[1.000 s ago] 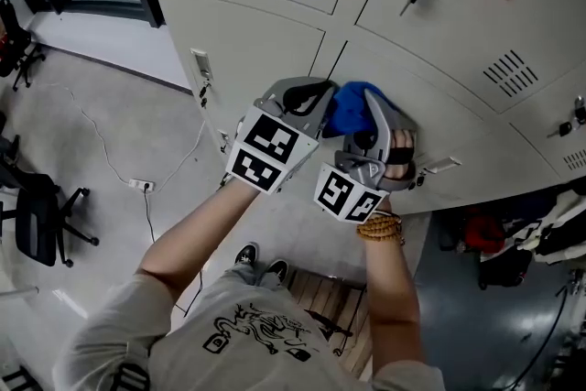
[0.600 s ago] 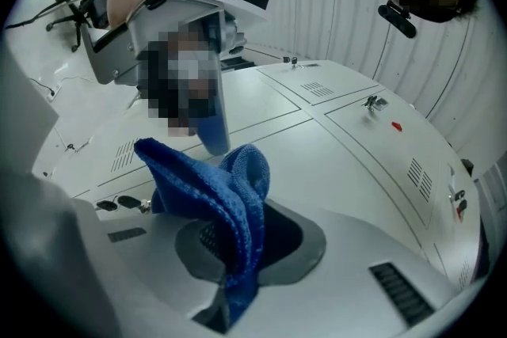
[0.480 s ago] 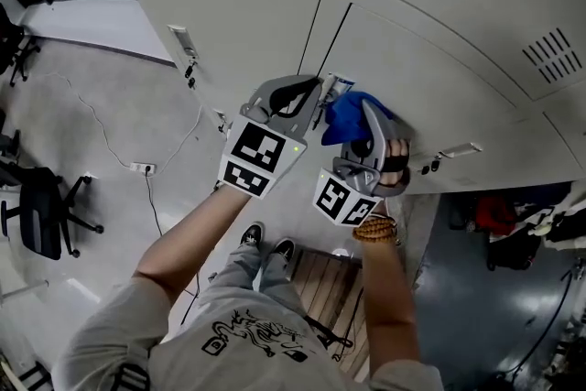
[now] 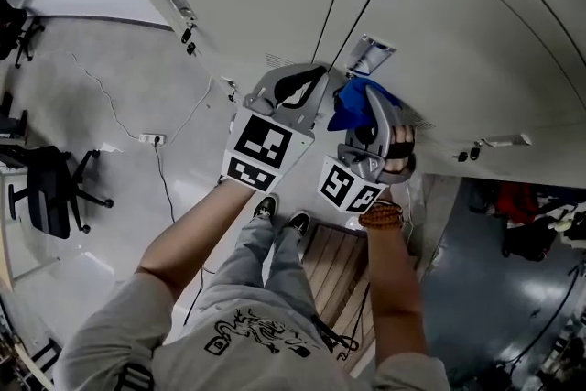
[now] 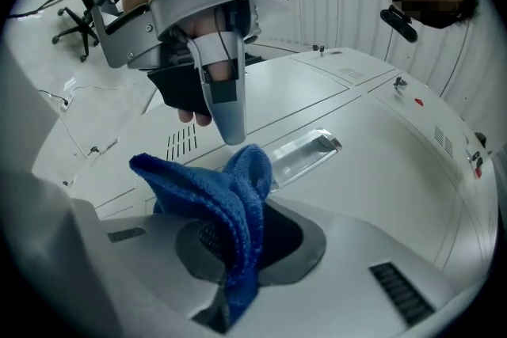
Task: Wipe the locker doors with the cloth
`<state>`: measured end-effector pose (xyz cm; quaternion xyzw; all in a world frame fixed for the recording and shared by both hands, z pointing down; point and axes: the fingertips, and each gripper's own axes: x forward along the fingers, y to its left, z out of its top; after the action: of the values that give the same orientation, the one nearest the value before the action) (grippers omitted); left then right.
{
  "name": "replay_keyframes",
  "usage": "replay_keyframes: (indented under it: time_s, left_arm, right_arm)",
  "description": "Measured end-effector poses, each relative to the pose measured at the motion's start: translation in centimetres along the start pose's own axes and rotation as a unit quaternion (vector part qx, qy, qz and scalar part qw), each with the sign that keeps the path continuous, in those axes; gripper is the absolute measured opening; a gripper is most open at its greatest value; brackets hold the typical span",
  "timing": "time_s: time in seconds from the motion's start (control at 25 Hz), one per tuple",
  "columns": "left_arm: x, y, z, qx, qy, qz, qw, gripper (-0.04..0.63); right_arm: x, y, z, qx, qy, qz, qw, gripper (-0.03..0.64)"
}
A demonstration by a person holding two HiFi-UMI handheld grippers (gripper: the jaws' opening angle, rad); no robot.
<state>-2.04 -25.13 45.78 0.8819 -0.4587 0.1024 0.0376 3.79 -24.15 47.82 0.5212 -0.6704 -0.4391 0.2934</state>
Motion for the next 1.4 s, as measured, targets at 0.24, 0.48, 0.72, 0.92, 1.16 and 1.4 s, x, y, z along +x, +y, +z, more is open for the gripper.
replay_keyframes:
  time_s: [0.24,0.48,0.72,0.92,1.16,1.4]
  left_arm:
    - [0.8,-0.2,-3.2,-0.001,0.01,-0.003,0.9999,0.003]
    - [1.5,-0.8,-6.8,-0.013,0.022,-0.005,0.9997,0.003]
    - [1.7,-1.9,-8.8,-0.02,0.035,-0.008,0.9991,0.003]
    - [1.4,-3.2,-6.8,-0.019,0.024,-0.014,0.9994,0.003]
    - [0.3,-3.3,-0.5,-0.004,-0.013,-0.008,0.9999,0.003]
    - [-1.6,-3.8,5.9,0.009,-0.047,-0.007,0.9988,0.003]
  right_arm:
    - [0.2,1.9,-0.5,0.0,-0.014,-0.019,1.0,0.029]
    - [0.3,7.2,-2.2,-0.034,-0.017,0.014,0.999,0.03]
    - [-0.6,9.3,-4.3,-0.061,-0.004,0.04,0.997,0.029]
    - [-1.3,6.1,-5.6,-0.073,0.016,0.035,0.997,0.03]
    - [-1.5,-0.4,-3.4,-0.092,0.008,0.007,0.996,0.031]
    - [-1.4,-6.5,-0.1,-0.106,-0.008,-0.02,0.994,0.03]
